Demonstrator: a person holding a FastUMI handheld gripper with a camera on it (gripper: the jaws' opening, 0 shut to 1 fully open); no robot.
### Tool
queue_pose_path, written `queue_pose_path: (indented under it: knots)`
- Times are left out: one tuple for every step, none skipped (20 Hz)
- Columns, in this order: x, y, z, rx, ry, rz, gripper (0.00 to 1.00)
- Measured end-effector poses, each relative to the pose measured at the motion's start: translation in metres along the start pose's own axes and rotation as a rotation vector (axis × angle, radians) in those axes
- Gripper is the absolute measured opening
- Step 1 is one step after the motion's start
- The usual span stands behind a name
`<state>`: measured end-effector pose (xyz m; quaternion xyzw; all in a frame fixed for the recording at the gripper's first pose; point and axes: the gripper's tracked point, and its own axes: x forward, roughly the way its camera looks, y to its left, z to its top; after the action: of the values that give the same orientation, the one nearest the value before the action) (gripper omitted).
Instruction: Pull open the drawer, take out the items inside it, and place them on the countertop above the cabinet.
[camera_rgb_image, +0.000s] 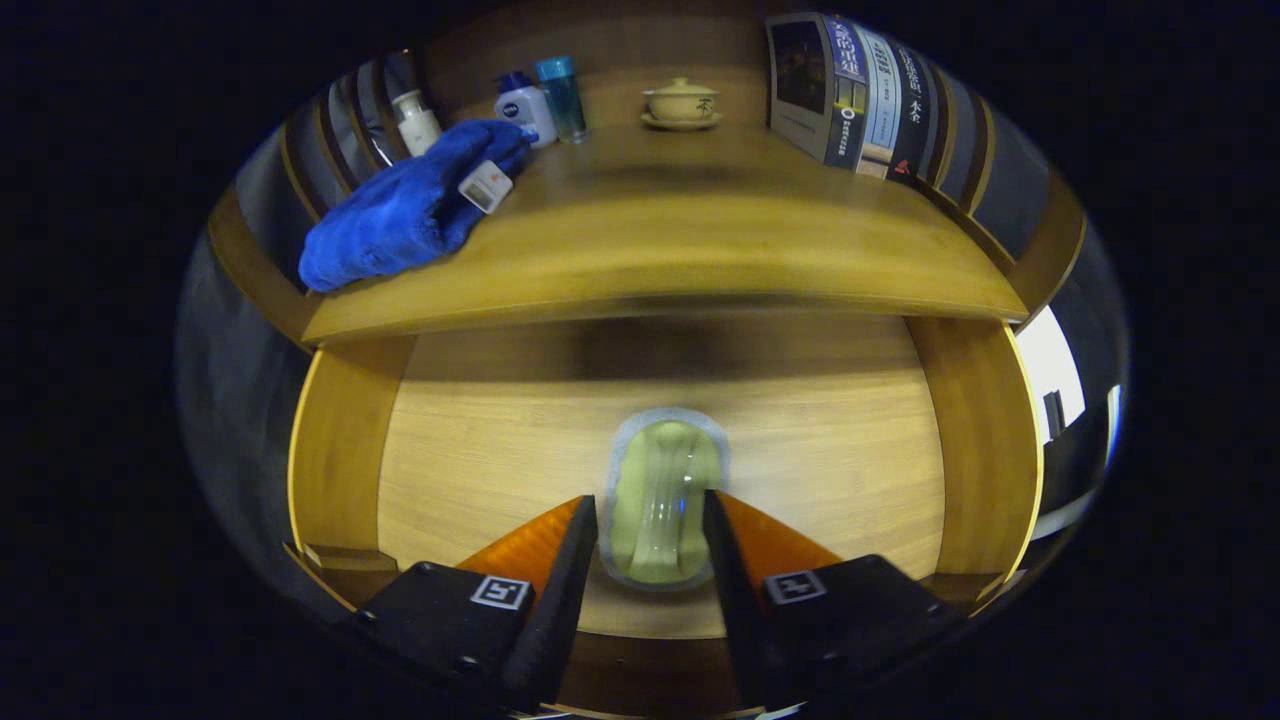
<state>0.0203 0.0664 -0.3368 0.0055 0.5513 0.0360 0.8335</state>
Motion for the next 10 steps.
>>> queue_pose_path:
  knots:
    - [0.003, -0.001, 0.0, -0.002, 0.008, -0.011, 0.6]
    - [0.006, -0.004, -0.002, -0.005, 0.019, -0.024, 0.55]
    - [0.009, -0.005, -0.004, -0.006, 0.034, -0.034, 0.5]
    - [0.012, -0.008, -0.005, -0.009, 0.047, -0.044, 0.45]
    - [0.012, -0.007, -0.005, 0.007, 0.047, -0.041, 0.4]
    - [0.013, -0.006, -0.006, 0.019, 0.05, -0.04, 0.35]
    - [0.011, -0.003, -0.006, 0.016, 0.048, -0.028, 0.3]
    - [0.007, -0.004, -0.005, 0.008, 0.048, -0.032, 0.29]
    - [0.003, -0.004, -0.005, 0.004, 0.047, -0.034, 0.29]
    - [-0.005, -0.002, -0.004, -0.002, 0.042, -0.027, 0.24]
